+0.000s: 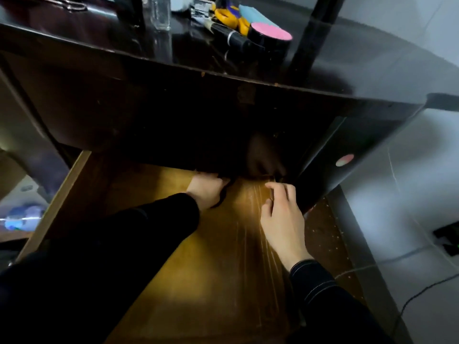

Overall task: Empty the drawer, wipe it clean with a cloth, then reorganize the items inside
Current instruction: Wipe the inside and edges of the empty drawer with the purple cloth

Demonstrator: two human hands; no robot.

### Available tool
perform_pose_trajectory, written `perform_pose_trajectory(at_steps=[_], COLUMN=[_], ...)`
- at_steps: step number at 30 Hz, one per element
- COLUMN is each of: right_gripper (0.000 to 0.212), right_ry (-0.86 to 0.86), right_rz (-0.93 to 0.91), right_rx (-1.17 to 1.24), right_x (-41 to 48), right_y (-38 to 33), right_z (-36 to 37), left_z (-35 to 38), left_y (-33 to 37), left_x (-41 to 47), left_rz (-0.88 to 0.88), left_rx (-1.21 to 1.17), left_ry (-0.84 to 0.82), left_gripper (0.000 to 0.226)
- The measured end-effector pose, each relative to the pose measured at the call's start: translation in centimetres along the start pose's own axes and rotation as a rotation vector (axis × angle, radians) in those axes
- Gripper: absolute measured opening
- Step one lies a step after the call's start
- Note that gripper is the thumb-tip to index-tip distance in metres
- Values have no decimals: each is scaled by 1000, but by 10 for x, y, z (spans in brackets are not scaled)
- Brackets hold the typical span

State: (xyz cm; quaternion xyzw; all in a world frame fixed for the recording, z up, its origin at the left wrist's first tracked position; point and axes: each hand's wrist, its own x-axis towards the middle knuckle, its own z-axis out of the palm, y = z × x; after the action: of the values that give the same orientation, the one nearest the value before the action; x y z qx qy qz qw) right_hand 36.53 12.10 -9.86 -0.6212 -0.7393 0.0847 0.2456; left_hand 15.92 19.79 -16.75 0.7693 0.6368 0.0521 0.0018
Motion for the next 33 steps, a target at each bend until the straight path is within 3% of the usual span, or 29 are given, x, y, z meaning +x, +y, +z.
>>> perform_pose_trajectory(at_steps=[5, 11, 13, 17, 21, 24, 28, 31, 33], right_gripper=[30, 29, 29, 26, 25, 24, 24, 25, 26], right_ry=[0, 11, 6, 8, -21, -29, -11, 1, 5], right_rz=[8, -8, -15, -6, -2, 15, 5, -5, -12], right_rx=[5, -32, -50, -49, -41, -31, -20, -48, -64], right_x=[-1, -2, -2, -1, -1, -1, -2, -2, -2], right_y=[-1, 0, 0, 0, 0, -1, 0, -1, -1], right_z=[-1, 1, 1, 0, -1, -1, -2, -1, 0], left_z=[5, 9, 8, -2, 2, 1, -5, 0, 2], left_y=[17, -1, -6, -4, 16, 29, 23, 12, 5], left_x=[11, -70, -75, -25, 16, 23, -20, -72, -82], left_rz=[-29, 320, 357, 194, -91, -111, 153, 382, 433], left_rx=[-37, 34, 59, 62, -343, -331, -15, 1, 36], left_ry=[46, -82, -124, -58, 32, 49, -45, -116, -145], left_gripper=[47, 53, 54, 50, 19, 22, 51, 56, 56])
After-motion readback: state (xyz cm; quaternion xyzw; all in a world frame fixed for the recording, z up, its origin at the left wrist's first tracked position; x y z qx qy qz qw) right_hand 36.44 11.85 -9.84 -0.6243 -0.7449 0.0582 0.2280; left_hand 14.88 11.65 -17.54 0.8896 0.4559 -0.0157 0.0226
